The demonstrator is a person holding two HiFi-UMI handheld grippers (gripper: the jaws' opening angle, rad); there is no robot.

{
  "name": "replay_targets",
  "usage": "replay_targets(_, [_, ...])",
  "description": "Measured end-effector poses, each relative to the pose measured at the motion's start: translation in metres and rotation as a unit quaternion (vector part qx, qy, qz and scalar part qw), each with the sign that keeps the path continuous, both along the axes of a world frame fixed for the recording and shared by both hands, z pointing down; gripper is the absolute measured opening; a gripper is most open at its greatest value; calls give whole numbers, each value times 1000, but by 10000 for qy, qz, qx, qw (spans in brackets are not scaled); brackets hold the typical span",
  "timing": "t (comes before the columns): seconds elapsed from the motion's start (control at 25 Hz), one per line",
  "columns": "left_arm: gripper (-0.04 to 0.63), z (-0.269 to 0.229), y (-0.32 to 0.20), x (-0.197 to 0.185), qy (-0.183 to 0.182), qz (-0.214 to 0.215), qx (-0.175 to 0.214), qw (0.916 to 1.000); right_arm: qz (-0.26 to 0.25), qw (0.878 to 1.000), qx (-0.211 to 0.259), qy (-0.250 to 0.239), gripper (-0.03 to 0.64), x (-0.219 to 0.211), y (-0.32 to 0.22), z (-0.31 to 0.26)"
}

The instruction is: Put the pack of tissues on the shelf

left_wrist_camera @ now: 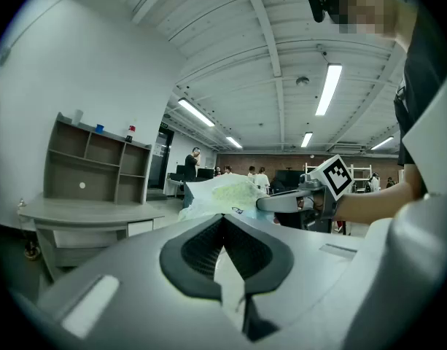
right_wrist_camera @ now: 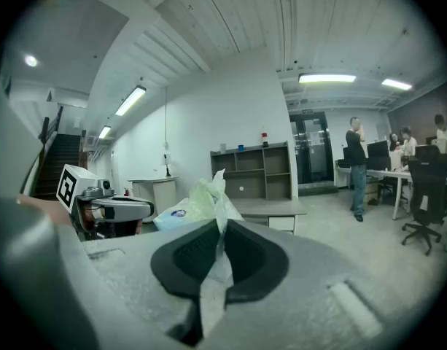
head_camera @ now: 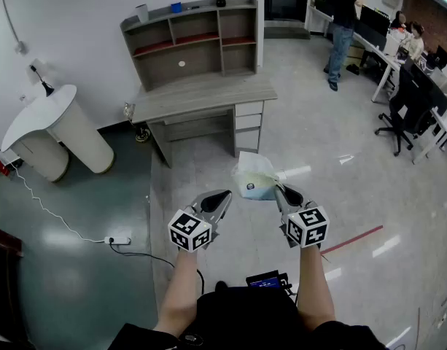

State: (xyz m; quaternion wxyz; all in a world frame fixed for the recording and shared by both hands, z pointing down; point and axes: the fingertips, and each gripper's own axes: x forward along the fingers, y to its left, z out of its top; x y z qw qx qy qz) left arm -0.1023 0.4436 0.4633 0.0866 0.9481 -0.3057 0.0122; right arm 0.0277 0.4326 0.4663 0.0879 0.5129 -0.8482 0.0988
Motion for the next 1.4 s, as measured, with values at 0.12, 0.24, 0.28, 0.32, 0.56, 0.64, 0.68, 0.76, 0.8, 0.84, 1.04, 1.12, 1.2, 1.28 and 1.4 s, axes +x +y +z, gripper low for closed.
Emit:
replay_targets(0.12, [2, 1, 2, 3, 5, -34, 34, 10000, -6, 10000, 8, -34, 17, 0, 2, 1])
replay_targets(0.24, [2, 2, 1, 5, 10, -47, 64, 10000, 13, 10000, 24, -94, 17, 1, 2, 1])
replay_targets(0.28, [2, 2, 0, 5, 16, -71, 71, 9999, 26, 9999, 29, -118, 17, 2, 1, 1])
replay_targets(0.32, [2, 2, -1, 4, 23, -113, 78, 9999, 38, 9999, 35, -135, 17, 3, 1, 0])
replay_targets(0.56, [2, 1, -6, -3, 0, -440, 85, 9990, 35, 9998, 76, -200, 18, 3, 3, -2])
replay_targets(0.64, [2, 0, -7, -4, 23, -468, 61, 9989, 32, 9997, 72, -222, 18, 3, 3, -2])
replay_targets(0.68, [2, 0, -6, -4, 33, -470, 43, 9989, 33, 9997, 64, -237, 18, 3, 4, -2])
replay_targets(0.76, [2, 1, -5, -3, 39, -456, 6, 9990, 36, 9996, 42, -278, 18, 4, 5, -2])
replay_targets(0.8, [2, 2, -5, -2, 29, -440, -6, 9990, 39, 9995, 31, -303, 18, 5, 5, -2])
replay_targets(0.84, [2, 4, -5, -1, 12, -425, -15, 9991, 43, 9994, 20, -329, 18, 5, 5, -1])
replay_targets(1.04, [0, 10, -3, 6, -135, -451, 9, 9989, 40, 9993, -11, -370, 18, 10, 8, 3])
replay_targets(1.12, [-2, 10, -2, 10, -131, -479, 13, 9988, 32, 9993, -23, -382, 18, 14, 10, 4])
replay_targets(1.2, [-7, 11, -2, 13, -117, -509, 14, 9986, 35, 9992, -26, -399, 18, 18, 11, 4])
replay_targets(1.28, [-8, 13, -3, 15, -101, -561, 4, 9984, 66, 9991, -20, -420, 18, 24, 10, 5])
replay_targets(1.4, [-8, 16, -5, 20, -97, -646, -47, 9979, 137, 9988, -7, -480, 18, 36, 9, 6])
